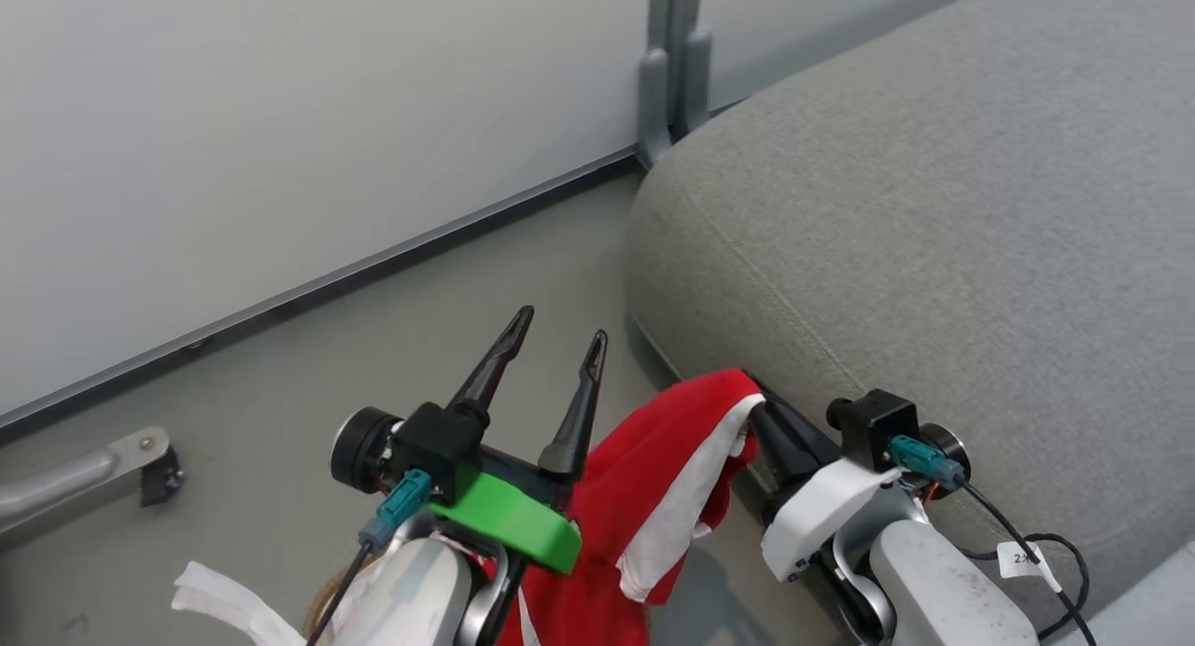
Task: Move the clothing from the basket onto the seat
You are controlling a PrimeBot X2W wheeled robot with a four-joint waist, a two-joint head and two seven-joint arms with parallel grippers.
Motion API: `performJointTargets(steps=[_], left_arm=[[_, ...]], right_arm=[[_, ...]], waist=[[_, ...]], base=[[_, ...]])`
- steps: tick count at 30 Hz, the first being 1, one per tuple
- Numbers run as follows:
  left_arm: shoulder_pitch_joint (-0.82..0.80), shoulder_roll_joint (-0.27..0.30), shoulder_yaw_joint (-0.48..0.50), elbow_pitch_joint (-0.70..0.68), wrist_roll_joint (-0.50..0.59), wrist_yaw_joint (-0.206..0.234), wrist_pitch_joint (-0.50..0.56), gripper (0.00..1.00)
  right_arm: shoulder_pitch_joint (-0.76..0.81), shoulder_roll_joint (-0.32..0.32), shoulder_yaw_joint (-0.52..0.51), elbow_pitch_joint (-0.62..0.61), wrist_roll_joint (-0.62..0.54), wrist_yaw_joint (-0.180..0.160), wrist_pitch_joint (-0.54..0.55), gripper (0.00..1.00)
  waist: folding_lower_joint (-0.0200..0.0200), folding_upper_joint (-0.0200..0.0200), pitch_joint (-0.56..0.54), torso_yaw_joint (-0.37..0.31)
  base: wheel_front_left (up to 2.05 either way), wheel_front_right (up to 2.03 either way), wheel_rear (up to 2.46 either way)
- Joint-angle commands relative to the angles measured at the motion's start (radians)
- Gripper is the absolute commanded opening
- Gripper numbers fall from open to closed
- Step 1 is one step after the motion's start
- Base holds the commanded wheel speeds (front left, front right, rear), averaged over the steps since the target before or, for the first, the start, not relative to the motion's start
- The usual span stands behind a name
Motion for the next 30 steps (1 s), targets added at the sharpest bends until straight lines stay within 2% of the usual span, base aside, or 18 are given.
performJointTargets(steps=[1, 9, 11, 15, 21, 24, 30], left_arm=[[-0.007, 0.007, -0.009, 0.006, 0.005, -0.003, 0.001, 1.00], [-0.031, 0.020, -0.067, 0.011, -0.026, -0.003, 0.001, 1.00], [-0.027, 0.022, -0.077, 0.010, -0.030, -0.003, 0.001, 1.00], [-0.024, 0.033, -0.088, 0.003, -0.028, -0.003, 0.001, 1.00], [-0.028, 0.072, -0.080, -0.030, -0.009, -0.003, 0.001, 1.00], [-0.056, 0.095, -0.102, -0.047, -0.003, -0.003, 0.001, 1.00], [-0.106, 0.138, -0.137, -0.071, -0.011, -0.003, 0.001, 1.00]], right_arm=[[0.013, -0.002, -0.021, -0.015, -0.014, -0.001, -0.001, 0.00], [0.036, -0.001, -0.117, -0.078, -0.084, -0.001, -0.001, 0.00], [0.002, -0.022, -0.120, -0.084, -0.110, -0.001, -0.001, 0.00], [-0.112, -0.096, -0.117, -0.093, -0.152, -0.001, -0.001, 0.00], [-0.374, -0.238, -0.119, -0.058, -0.190, -0.001, -0.001, 0.00], [-0.504, -0.318, -0.151, -0.017, -0.211, -0.001, -0.001, 0.00], [-0.724, -0.429, -0.265, 0.064, -0.266, -0.001, 0.009, 0.00]], waist=[[0.0000, -0.0001, 0.053, -0.106], [0.0000, -0.0001, 0.087, -0.125], [0.0000, -0.0001, 0.096, -0.129], [0.0000, -0.0001, 0.138, -0.131], [0.0000, -0.0001, 0.229, -0.125], [0.0000, -0.0001, 0.287, -0.095], [0.0000, -0.0001, 0.392, -0.039]], base=[[0.00, 0.00, 0.00], [0.00, 0.00, 0.00], [0.00, 0.00, 0.00], [0.00, 0.00, 0.00], [0.00, 0.00, 0.00], [0.00, 0.00, 0.00], [0.00, 0.00, 0.00]])
